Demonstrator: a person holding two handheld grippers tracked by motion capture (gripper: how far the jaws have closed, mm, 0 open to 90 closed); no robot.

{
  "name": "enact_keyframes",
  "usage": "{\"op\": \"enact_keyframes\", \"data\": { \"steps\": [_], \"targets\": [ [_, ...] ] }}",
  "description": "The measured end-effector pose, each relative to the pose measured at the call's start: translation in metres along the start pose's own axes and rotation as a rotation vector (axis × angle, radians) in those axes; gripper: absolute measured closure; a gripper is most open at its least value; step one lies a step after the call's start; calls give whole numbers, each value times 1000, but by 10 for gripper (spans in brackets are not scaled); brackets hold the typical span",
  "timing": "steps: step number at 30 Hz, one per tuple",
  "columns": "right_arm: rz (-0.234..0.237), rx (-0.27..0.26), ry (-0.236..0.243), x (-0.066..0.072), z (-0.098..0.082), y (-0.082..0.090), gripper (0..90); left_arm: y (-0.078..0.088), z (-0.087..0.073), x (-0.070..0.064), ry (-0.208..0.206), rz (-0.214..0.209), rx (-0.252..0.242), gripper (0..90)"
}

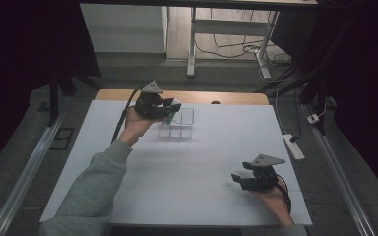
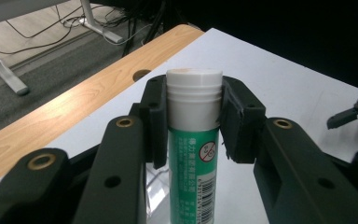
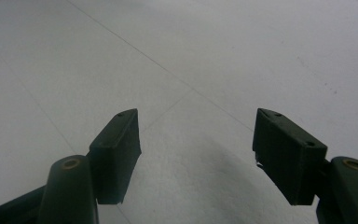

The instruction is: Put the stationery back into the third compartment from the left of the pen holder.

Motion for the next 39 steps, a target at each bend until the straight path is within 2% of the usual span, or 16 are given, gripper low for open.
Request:
{"op": "enact_keyframes", "data": {
  "steps": [7, 15, 19, 23, 29, 32, 39],
  "targets": [
    [-6, 3, 0, -1, 0, 0, 306, -18, 5, 6, 7, 6, 13, 640],
    [-6, -1, -5, -1, 0, 0, 301, -39, 15, 2, 3, 1, 1, 641],
    [-7, -1, -8, -1, 0, 0, 297, -51, 20, 2, -17, 15, 4, 640],
    [-7, 0, -9, -1, -1, 0, 297, -59, 22, 6, -15, 27, 0, 640],
    [-6, 8, -9, -2, -1, 0, 296, -70, 20, 11, 8, 39, -3, 640],
    [-6, 8, -10, -2, -2, 0, 296, -75, 18, 11, 18, 28, -1, 640],
    [-7, 15, -9, -3, -2, -1, 296, -85, 12, 12, 18, 30, 17, 639]
  ]
}}
Point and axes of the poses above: each handheld gripper's, and its own axes: y roughly backward along the jaws, z roughly out of its top, x roughly to its left, the point moved 7 cm from there along -y, roughly forward along the jaws, and after that the axes turned 5 degrees about -y, right-handed, at the moved point
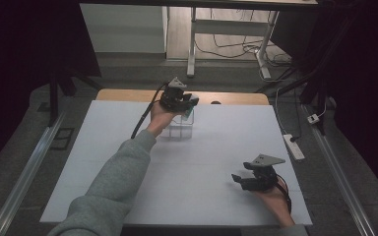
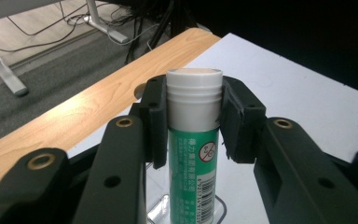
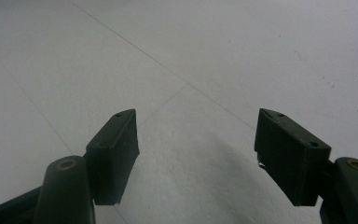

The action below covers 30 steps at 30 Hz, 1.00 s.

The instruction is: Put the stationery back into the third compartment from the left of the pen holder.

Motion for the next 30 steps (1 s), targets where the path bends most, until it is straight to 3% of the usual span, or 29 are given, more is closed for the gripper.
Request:
{"op": "enact_keyframes", "data": {
  "steps": [5, 9, 12, 22, 30],
  "targets": [
    [1, 7, 0, -1, -1, -1, 295, -1, -1, 1, -1, 9, -3, 625],
    [-1, 4, 3, 0, -1, -1, 295, 0, -1, 2, -9, 9, 4, 469],
    [-1, 4, 4, 0, -1, -1, 295, 4, -4, 3, -14, 5, 26, 422],
    [-3, 4, 2, 0, -1, -1, 295, 16, -12, 7, -16, -8, 54, 412],
    [-3, 0, -3, 0, 0, -1, 295, 33, -20, 2, -47, -19, 68, 417]
  ]
}}
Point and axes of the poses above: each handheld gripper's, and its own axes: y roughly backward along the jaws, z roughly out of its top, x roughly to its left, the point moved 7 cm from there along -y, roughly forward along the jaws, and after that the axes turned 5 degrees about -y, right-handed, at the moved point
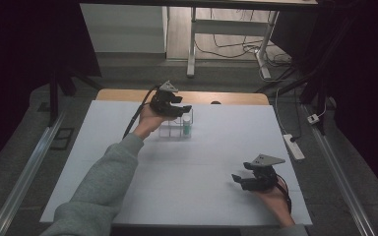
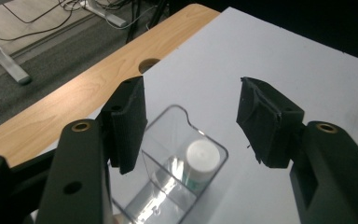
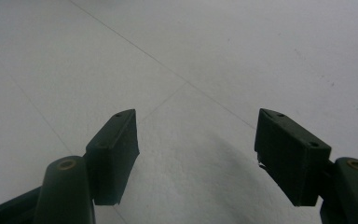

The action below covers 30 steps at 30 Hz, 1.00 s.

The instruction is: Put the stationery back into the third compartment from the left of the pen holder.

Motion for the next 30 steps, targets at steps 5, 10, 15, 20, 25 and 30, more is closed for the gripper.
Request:
{"op": "enact_keyframes", "data": {
  "steps": [5, 10, 15, 20, 25, 30],
  "targets": [
    [-2, -2, 4, 1, 0, 1, 295, 13, -8, -3, -15, -2, 16, 414],
    [-2, -4, 4, 1, 1, 1, 295, 28, -16, -9, -29, 0, 18, 401],
    [-2, -1, 7, 1, 1, 1, 295, 43, -28, -17, -29, -20, 25, 384],
    [-3, 1, 9, 2, 1, 1, 295, 55, -43, -24, -26, -34, 23, 373],
    [-3, 0, 8, 2, 1, 1, 295, 68, -64, -31, -1, -41, 15, 361],
    [-3, -5, 7, 2, 1, 2, 295, 78, -88, -38, 2, -36, 25, 353]
  ]
}}
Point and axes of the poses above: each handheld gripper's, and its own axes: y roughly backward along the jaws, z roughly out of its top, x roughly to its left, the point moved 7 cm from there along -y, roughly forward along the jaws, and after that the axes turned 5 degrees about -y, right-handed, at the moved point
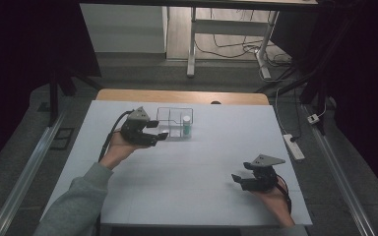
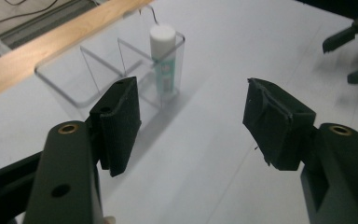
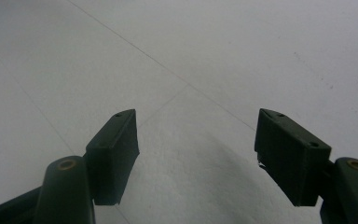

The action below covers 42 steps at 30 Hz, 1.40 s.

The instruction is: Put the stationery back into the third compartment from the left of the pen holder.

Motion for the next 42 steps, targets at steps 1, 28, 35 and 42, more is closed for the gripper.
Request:
{"op": "enact_keyframes", "data": {
  "steps": [1, 28, 35, 42],
  "targets": [
    [0, -4, 0, 0, 0, 0, 295, 1, -4, -1, 0, 2, 7, 352],
    [-10, -4, 3, -2, -1, 3, 293, 51, -125, -35, 94, 83, 86, 310],
    [-15, -6, 6, -3, -2, 4, 292, 56, -145, -34, 102, 103, 118, 310],
    [-22, -10, 5, -4, -2, 4, 292, 57, -146, -33, 95, 102, 115, 309]
  ]
}}
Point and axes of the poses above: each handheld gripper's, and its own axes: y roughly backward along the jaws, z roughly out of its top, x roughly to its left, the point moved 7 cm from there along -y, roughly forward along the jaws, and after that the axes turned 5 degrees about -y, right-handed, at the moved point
